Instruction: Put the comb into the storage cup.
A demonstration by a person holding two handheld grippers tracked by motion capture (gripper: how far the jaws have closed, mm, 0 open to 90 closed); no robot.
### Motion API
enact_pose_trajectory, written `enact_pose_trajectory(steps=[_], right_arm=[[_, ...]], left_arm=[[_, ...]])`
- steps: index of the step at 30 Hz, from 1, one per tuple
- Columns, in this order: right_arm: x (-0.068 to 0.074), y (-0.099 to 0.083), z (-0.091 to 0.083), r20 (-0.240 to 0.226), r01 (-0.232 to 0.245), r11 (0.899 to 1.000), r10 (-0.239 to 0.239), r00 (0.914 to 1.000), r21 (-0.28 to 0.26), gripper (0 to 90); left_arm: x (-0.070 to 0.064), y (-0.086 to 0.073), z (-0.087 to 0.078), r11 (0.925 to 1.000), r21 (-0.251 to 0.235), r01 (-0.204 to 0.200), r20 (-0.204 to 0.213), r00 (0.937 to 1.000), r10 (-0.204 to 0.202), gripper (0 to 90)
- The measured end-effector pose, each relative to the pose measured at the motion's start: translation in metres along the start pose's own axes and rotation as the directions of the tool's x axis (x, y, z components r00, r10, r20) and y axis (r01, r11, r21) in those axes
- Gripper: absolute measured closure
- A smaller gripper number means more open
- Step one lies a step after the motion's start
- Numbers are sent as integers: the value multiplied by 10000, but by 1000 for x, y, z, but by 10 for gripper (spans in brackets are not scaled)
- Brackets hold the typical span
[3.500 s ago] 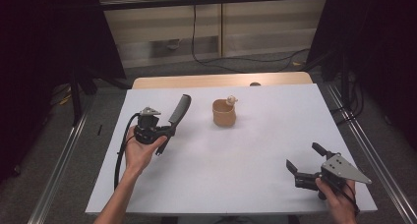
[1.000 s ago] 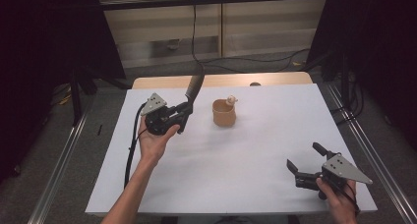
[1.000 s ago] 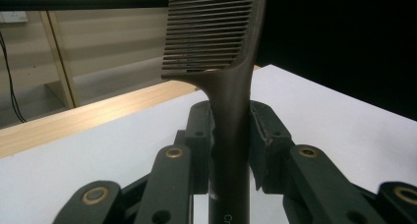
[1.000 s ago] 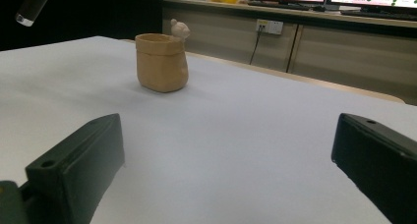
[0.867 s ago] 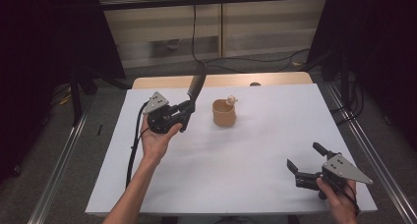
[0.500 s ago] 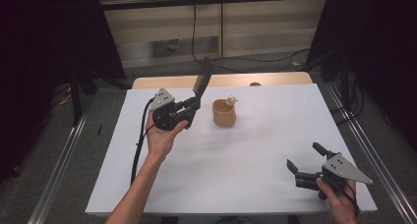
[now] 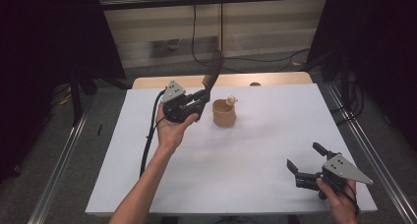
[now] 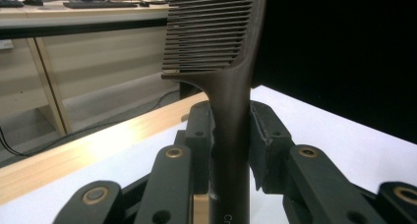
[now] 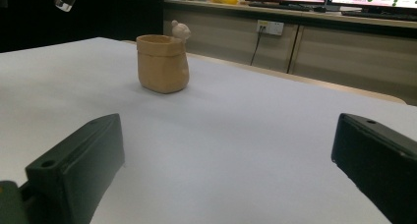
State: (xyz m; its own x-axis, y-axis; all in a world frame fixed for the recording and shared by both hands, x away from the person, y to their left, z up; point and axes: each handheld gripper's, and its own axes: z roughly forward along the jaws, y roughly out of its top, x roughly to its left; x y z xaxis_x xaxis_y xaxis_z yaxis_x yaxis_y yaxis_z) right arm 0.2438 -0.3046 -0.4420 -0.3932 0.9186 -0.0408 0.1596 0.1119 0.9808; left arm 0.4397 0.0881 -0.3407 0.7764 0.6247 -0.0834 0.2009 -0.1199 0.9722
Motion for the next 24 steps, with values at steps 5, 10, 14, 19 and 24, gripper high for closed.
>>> enact_pose_trajectory(steps=[5,10,14,19,24], right_arm=[[0,0,0,0,-24,10000,24,10000,13,0],[0,0,-1,34,23,10000,-23,10000,-38,0],[0,0,0,18,32,10000,-32,10000,-47,0],[0,0,0,-16,13,10000,-13,10000,-30,0],[0,0,0,-1,5,10000,-5,10000,-45,0]], left_arm=[[-1,5,6,9999,-82,91,-29,10000,-91,727],[-1,8,10,9996,-271,63,-14,10000,-63,727],[0,8,14,9991,-429,41,-187,9998,-49,727],[0,8,22,9995,-302,93,-19,10000,-93,727],[1,13,31,9994,-348,51,59,10000,-49,727]])
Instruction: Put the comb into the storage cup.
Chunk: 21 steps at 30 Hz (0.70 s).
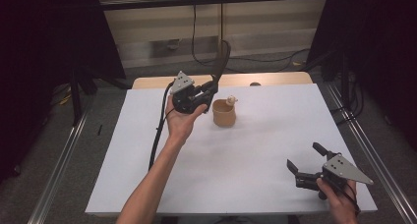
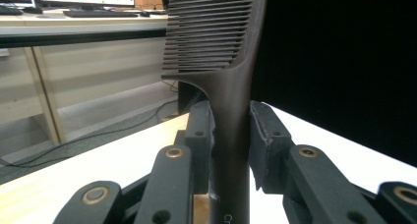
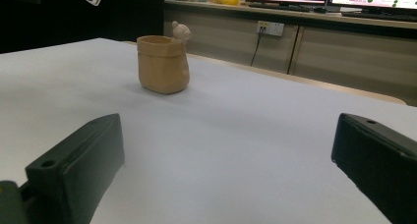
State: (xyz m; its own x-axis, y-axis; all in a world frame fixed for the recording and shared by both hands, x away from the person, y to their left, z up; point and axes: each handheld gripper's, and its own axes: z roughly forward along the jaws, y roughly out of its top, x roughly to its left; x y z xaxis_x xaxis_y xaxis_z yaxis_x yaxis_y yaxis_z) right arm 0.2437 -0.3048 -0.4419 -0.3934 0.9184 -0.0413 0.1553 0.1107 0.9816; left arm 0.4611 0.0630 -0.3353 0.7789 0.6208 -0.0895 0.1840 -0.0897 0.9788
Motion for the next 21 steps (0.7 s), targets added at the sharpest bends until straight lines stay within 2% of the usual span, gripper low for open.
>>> enact_pose_trajectory(steps=[10,14,18,21], right_arm=[[0,0,0,-14,-15,10000,15,10000,-2,0],[-1,0,0,-30,15,10000,-15,10000,-36,0],[-1,0,0,0,11,10000,-11,10000,-8,0],[0,0,-1,-45,-8,10000,8,10000,-56,0]], left_arm=[[-5,5,16,10000,-3,-82,18,10000,82,727],[-6,5,22,9999,-160,36,13,10000,-36,727],[-11,9,27,9995,-226,-219,153,9996,222,727],[-13,9,31,9994,-269,-199,145,9997,203,727]])
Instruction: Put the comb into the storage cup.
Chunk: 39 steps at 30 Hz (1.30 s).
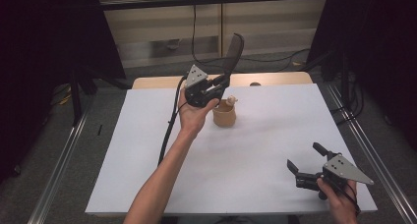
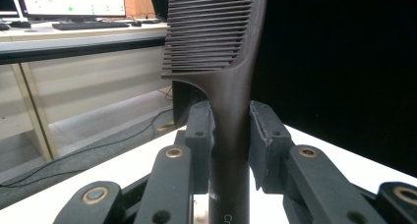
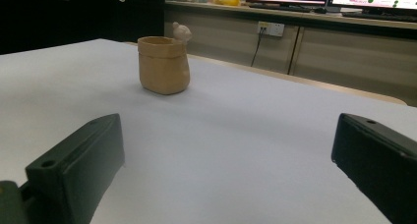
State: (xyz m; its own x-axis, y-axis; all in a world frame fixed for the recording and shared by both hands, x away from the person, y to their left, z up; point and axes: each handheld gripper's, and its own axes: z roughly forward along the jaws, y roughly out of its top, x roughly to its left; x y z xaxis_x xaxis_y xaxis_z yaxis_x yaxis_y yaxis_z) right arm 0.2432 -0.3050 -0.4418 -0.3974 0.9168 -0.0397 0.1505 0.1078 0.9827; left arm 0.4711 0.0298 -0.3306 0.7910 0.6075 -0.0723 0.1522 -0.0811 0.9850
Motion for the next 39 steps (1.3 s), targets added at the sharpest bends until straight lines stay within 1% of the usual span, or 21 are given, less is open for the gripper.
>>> enact_pose_trajectory(steps=[3,5,9,12,14,16,19,20,21,22,28,30,33,34,36,37,39], right_arm=[[0,0,0,-13,11,10000,-11,10000,-12,0],[0,0,-1,3,3,10000,-3,10000,-4,0],[-1,0,0,4,3,10000,-3,10000,-8,0],[0,0,-1,-8,34,10000,-34,10000,-16,0],[0,0,-1,-20,14,10000,-14,10000,-4,0],[0,0,-1,-22,9,10000,-9,10000,-4,0],[0,0,-1,-34,-1,10000,1,10000,-1,0],[0,0,-1,-38,-12,10000,12,10000,1,0],[0,0,-2,-39,3,10000,-3,10000,19,0],[0,0,-1,-37,3,10000,-3,10000,17,0],[0,0,-1,-45,-19,10000,19,10000,27,0],[0,0,-1,-22,-18,10000,18,10000,51,0],[-1,0,-1,-10,-16,10000,16,10000,26,0],[-1,0,-1,-11,-34,10000,35,10000,18,0],[-1,0,-1,-20,-33,10000,33,10000,30,0],[-1,0,-1,-26,-30,10000,30,10000,40,0],[0,0,-1,-47,-33,10000,33,10000,36,0]], left_arm=[[0,-1,4,10000,-2,55,12,10000,-55,727],[-1,-3,8,9999,14,130,104,9999,-130,726],[-4,-12,18,9996,284,77,197,9998,-82,727],[-3,-17,23,9992,331,224,262,9994,-233,726],[-2,-18,25,9990,325,296,430,9986,-310,726],[0,-20,27,9993,292,254,342,9991,-264,726],[5,-22,29,9991,276,324,269,9991,-332,726],[7,-24,29,9987,276,427,270,9987,-435,726],[9,-24,30,9990,288,336,279,9990,-344,726],[10,-25,30,9993,262,281,183,9994,-286,726],[24,-31,35,9974,98,715,22,9974,-715,726],[26,-32,37,9980,153,621,-131,9980,-619,726],[29,-35,38,9978,122,645,-231,9977,-642,726],[29,-35,39,9979,128,628,-177,9979,-625,726],[30,-37,40,9981,189,590,-208,9981,-586,726],[29,-39,41,9976,191,660,-212,9976,-655,726],[30,-41,43,9980,315,539,-190,9984,-533,726]])
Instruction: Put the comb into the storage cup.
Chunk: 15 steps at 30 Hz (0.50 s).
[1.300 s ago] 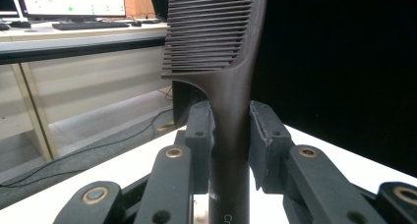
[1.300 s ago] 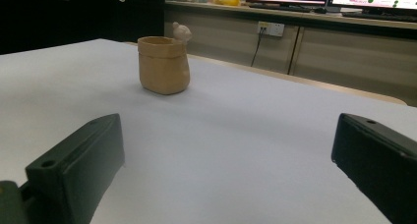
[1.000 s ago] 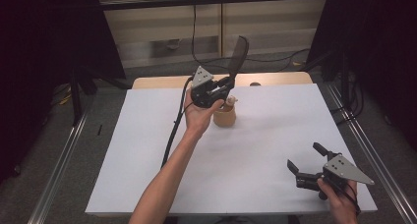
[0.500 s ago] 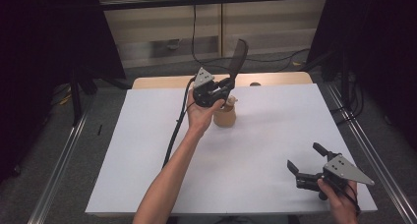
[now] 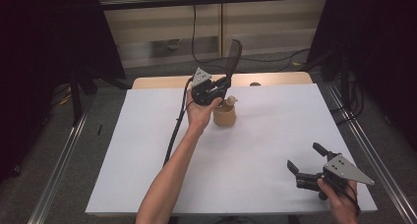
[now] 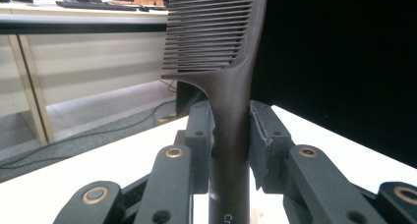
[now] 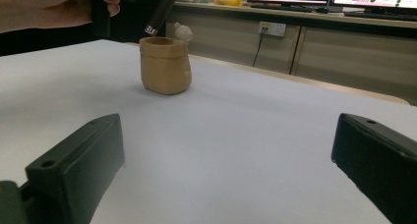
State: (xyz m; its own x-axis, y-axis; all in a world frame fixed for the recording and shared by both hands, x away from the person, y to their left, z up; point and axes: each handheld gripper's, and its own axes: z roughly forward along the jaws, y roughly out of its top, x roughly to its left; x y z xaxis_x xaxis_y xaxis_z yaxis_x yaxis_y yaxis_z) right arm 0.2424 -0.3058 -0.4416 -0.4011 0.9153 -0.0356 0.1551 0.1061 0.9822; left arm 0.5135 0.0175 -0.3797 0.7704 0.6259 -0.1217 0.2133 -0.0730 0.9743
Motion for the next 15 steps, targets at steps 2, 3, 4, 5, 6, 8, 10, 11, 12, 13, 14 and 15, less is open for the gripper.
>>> enact_pose_trajectory(steps=[2,3,4,5,6,8,10,11,12,13,14,15], right_arm=[[0,0,0,-26,2,10000,-2,10000,11,0],[0,0,0,-26,12,10000,-12,10000,18,0],[0,0,0,-29,8,10000,-8,10000,8,0],[0,0,0,-17,-6,10000,6,10000,-6,0],[0,0,0,-16,-12,10000,12,10000,-7,0],[0,0,0,-18,-20,10000,20,10000,-7,0],[0,0,0,-20,-17,10000,17,10000,-6,0],[0,0,0,-22,-19,10000,19,10000,2,0],[0,0,0,-27,-6,10000,6,10000,-4,0],[0,0,0,-41,11,10000,-11,10000,9,0],[0,0,0,-43,13,10000,-13,10000,9,0],[0,0,0,-41,18,10000,-18,10000,9,0]], left_arm=[[0,-2,2,9999,17,99,-17,9999,-99,726],[1,-3,3,10000,13,68,29,10000,-68,726],[1,-4,4,10000,42,46,-30,10000,-46,727],[1,-5,4,9999,13,107,7,9999,-107,726],[2,-6,5,9999,31,97,30,9999,-97,726],[1,-8,6,9999,56,110,-5,9999,-110,726],[0,-10,7,9999,126,-12,5,10000,12,726],[0,-11,7,9998,174,-90,11,10000,89,726],[-1,-12,8,9998,169,-98,44,9999,98,726],[-1,-12,7,9997,213,-150,0,9999,150,726],[-1,-14,8,9998,186,-110,21,9999,109,726],[-1,-15,8,9998,183,-48,-11,10000,48,726]])
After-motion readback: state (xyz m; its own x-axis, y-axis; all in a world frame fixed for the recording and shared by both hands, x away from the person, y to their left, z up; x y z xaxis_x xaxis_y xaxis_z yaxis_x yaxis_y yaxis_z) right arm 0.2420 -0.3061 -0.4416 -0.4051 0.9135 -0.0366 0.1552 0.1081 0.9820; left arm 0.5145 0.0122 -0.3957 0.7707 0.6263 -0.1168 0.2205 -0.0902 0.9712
